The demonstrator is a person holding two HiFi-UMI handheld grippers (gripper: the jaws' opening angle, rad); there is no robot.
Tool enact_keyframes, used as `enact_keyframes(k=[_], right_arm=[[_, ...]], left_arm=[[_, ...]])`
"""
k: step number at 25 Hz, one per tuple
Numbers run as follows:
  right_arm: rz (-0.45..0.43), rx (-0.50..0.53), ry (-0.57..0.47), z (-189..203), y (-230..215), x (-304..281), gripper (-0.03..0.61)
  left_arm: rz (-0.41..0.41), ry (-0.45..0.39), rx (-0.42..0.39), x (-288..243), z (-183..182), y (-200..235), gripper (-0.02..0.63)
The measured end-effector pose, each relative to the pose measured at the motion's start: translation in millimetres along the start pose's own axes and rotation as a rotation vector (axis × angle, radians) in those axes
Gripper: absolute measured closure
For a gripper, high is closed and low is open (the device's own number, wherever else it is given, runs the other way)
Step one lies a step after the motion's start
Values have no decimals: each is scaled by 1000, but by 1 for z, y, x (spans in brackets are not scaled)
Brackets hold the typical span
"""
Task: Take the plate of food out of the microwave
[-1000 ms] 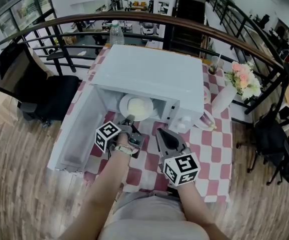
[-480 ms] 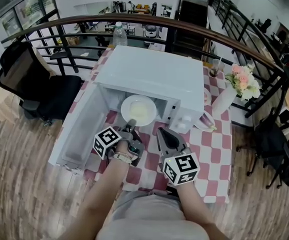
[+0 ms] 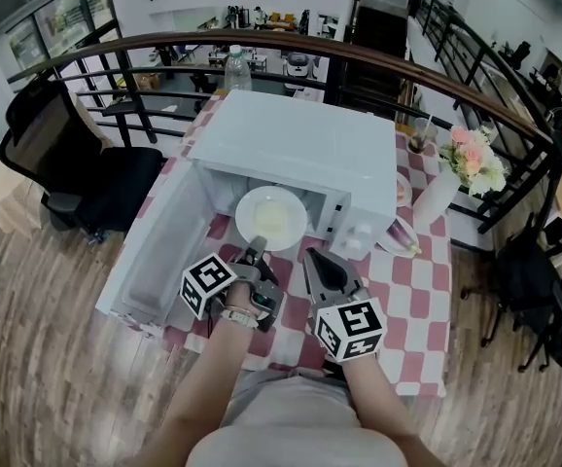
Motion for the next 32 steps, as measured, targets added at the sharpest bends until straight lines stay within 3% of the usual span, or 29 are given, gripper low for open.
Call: enact_keyframes(k=[20,32], right_arm=[[-39,102,-30,-9,23,15,555],[9,14,-60,-17,26,34,555]], left_arm=[[80,-55,16,40,15,-25,598],[84,-55,7,65,25,-34,598]])
Point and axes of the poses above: the fingertips, and each gripper's own axes: x backward along the fingers, y to its left, z out of its underside, the point moved 3 cm from there along x, backward along the fingers, and after that the axes turned 5 degrees about z, right-handed, at the moved point
